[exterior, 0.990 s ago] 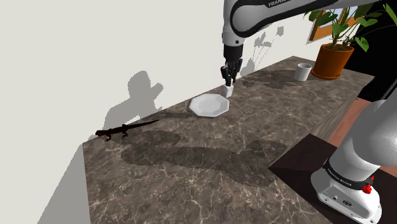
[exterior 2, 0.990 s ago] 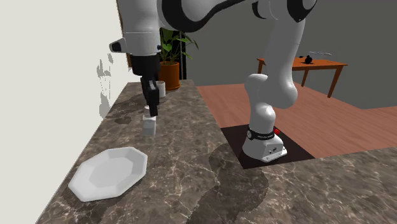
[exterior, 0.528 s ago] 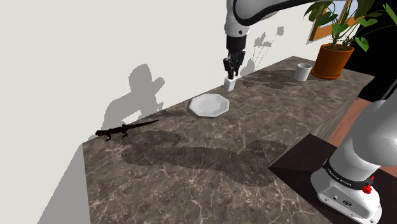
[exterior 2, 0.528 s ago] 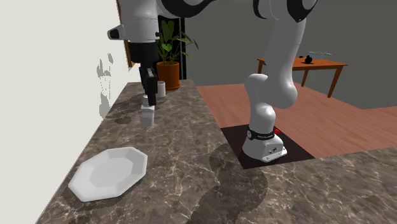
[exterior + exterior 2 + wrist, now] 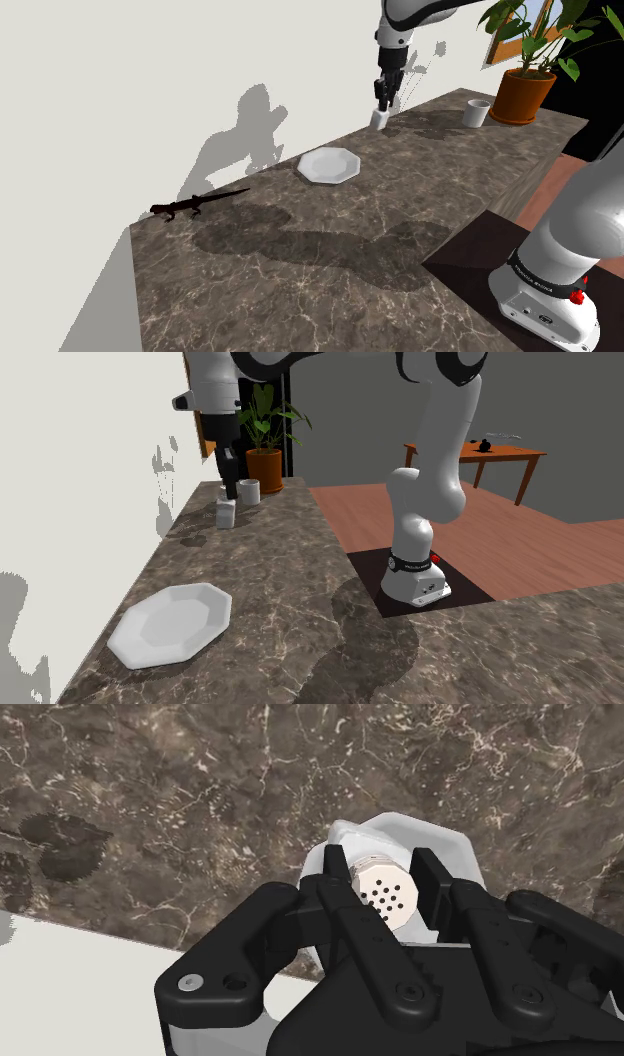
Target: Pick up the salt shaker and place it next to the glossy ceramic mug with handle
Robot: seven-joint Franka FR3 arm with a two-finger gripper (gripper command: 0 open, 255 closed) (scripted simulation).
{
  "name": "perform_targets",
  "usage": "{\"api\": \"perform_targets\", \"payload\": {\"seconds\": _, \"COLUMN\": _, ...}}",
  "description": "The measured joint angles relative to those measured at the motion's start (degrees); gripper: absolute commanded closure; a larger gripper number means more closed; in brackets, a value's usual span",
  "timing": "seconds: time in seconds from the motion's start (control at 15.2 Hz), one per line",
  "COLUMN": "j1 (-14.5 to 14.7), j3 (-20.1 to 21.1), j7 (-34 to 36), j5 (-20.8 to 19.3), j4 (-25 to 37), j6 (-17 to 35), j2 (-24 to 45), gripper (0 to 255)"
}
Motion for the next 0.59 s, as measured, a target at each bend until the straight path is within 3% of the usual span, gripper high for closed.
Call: {"api": "perform_targets", "payload": {"seconds": 0.59, "j1": -5.09, "j3": -6.97, "j7": -11.95, "j5": -0.48, "j4": 4.97, "j6": -0.46, "j2": 4.45, "gripper": 255}}
